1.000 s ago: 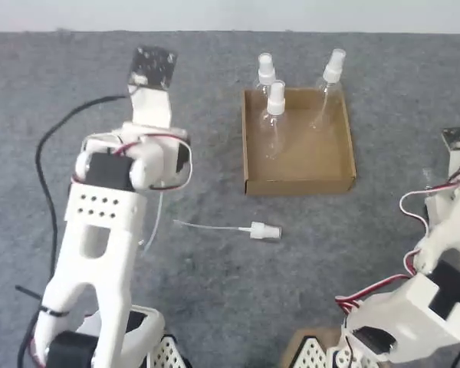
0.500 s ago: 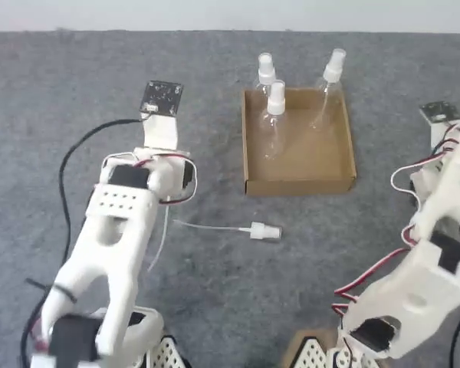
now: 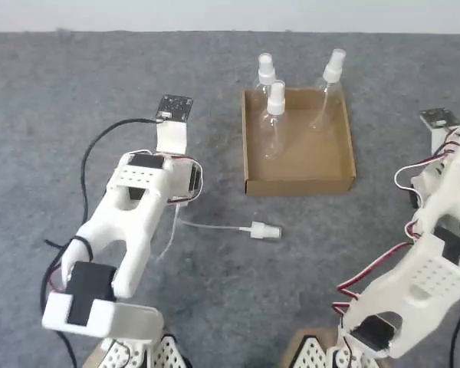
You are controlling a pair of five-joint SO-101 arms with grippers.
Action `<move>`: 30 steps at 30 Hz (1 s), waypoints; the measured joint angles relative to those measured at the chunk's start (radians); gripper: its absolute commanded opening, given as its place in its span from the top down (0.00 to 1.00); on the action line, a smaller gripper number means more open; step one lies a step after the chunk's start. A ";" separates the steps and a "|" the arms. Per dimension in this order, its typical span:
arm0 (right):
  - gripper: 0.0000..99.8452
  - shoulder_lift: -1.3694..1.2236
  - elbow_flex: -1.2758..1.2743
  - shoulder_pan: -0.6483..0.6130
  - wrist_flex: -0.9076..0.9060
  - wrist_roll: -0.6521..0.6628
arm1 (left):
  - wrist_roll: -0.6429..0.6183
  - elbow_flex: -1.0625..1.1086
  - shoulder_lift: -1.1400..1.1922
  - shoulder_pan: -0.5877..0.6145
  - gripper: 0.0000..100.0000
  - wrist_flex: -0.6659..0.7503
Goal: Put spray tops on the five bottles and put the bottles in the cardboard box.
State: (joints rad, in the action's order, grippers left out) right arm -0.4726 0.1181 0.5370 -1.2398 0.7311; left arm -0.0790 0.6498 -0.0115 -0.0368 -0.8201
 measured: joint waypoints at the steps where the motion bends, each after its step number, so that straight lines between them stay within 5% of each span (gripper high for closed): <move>1: 0.68 0.000 0.000 0.000 0.000 0.002 | 0.000 -0.005 0.003 -0.002 0.87 -0.009; 12: 0.68 0.000 0.000 0.000 0.000 0.005 | 0.002 -0.074 0.112 0.000 0.88 -0.025; 23: 0.68 0.000 0.000 0.000 0.000 0.005 | 0.002 -0.110 0.178 0.000 0.99 -0.052; 30: 0.76 0.000 0.000 0.006 0.000 0.005 | 0.002 -0.112 0.155 -0.002 0.99 -0.063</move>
State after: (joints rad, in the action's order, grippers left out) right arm -0.4726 0.1181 0.5432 -1.2398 0.7357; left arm -0.0775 0.5378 0.1435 -0.0384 -0.8830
